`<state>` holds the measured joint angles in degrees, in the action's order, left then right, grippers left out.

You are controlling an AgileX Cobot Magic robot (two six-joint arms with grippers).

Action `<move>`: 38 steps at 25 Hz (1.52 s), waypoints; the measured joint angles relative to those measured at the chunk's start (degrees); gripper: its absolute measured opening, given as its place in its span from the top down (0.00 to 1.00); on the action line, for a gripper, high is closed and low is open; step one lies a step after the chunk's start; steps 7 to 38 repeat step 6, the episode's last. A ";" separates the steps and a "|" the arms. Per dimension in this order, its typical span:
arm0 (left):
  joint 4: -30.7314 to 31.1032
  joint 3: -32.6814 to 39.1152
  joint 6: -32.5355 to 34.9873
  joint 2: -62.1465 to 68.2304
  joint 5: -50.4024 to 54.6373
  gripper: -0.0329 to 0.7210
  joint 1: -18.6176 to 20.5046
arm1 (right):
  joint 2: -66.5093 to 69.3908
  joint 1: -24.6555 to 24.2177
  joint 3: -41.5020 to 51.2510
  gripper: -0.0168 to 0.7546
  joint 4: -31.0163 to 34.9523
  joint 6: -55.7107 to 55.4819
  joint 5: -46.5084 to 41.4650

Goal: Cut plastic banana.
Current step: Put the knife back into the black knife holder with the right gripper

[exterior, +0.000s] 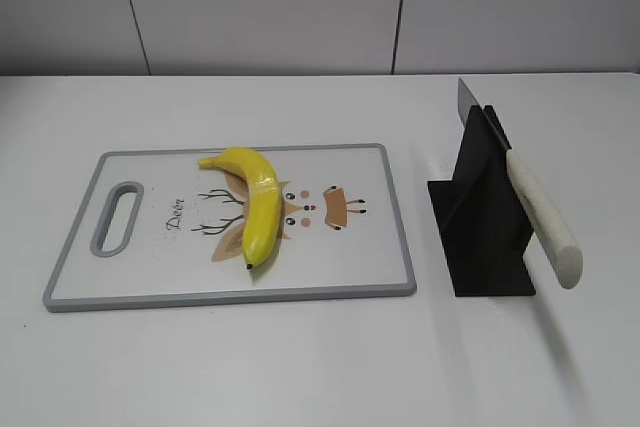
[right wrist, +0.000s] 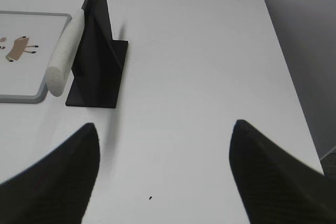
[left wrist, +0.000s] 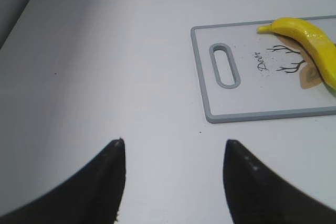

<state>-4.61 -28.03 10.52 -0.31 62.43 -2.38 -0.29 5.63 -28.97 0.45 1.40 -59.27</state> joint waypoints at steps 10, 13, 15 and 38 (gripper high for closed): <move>0.00 0.00 0.00 0.00 0.00 0.22 0.00 | 0.00 -0.02 0.00 0.22 0.01 0.00 -0.05; 0.00 0.00 0.00 0.00 0.00 0.22 0.00 | 0.00 -0.02 0.00 0.22 0.01 0.00 -0.05; 0.00 0.00 0.00 0.00 0.00 0.22 0.00 | 0.00 -0.02 0.00 0.22 0.01 0.00 -0.05; 0.00 0.00 0.00 0.00 0.00 0.22 0.00 | 0.00 -0.02 0.00 0.22 0.01 0.00 -0.05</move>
